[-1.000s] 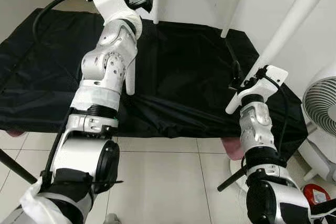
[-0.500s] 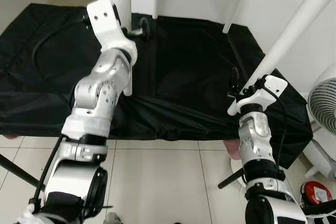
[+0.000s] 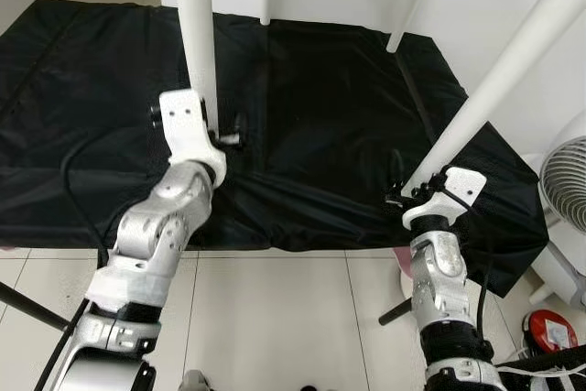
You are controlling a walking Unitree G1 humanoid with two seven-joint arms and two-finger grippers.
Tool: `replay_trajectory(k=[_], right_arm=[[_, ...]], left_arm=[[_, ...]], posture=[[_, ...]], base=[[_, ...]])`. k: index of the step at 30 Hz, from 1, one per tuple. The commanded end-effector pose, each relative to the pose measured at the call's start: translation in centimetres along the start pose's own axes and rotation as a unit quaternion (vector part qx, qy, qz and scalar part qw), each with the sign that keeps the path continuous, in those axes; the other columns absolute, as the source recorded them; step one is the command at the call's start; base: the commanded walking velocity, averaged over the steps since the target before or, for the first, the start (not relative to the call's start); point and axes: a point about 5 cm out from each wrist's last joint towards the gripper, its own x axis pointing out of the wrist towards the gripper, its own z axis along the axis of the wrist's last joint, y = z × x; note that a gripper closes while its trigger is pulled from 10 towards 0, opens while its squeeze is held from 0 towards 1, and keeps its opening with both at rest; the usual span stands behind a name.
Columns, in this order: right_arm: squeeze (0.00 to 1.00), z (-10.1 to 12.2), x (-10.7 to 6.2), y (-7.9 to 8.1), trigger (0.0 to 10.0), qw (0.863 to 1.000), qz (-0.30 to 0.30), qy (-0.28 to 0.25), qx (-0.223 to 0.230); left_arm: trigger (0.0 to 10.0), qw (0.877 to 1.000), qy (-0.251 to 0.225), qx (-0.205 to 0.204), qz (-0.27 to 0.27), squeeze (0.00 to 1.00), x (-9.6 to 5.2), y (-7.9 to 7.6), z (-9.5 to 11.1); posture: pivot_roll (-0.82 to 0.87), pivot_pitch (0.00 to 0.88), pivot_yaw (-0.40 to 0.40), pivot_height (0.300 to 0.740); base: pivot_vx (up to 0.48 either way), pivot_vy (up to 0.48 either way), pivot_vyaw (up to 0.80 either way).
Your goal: Building children table
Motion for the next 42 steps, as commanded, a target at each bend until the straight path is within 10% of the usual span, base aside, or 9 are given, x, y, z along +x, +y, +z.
replay_trajectory(k=[1, 13, 26, 42], right_arm=[[0.0, -0.6, -0.5, 0.6, 10.0, 1.0, 0.013, 0.015, -0.005], [0.0, 0.0, -0.7, 0.3, 10.0, 1.0, 0.01, -0.002, -0.011], [0.0, -0.7, -4.7, 1.2, 10.0, 0.996, 0.083, 0.003, -0.036], [0.0, -4.4, -8.8, 2.6, 10.0, 0.944, 0.299, 0.111, -0.083]], left_arm=[[10.0, 0.984, 0.007, 0.009, -0.178, 0.0, -0.6, -2.1, -0.7], [10.0, 0.979, -0.026, 0.036, -0.198, 0.0, -2.0, -2.2, -1.2], [10.0, 0.958, -0.039, 0.098, -0.266, 0.0, -6.8, -1.8, -4.8], [10.0, 0.928, -0.028, 0.167, -0.332, 0.0, -10.5, 0.0, -8.8]], posture=[[0.14, 0.118, -0.06, 0.74], [0.14, 0.102, -0.066, 0.74], [0.13, 0.088, -0.055, 0.74], [0.14, 0.076, -0.062, 0.74]], base=[[0.0, 0.0, 0.0], [0.0, 0.0, 0.0], [0.0, 0.0, 0.0], [0.0, 0.0, 0.0]])
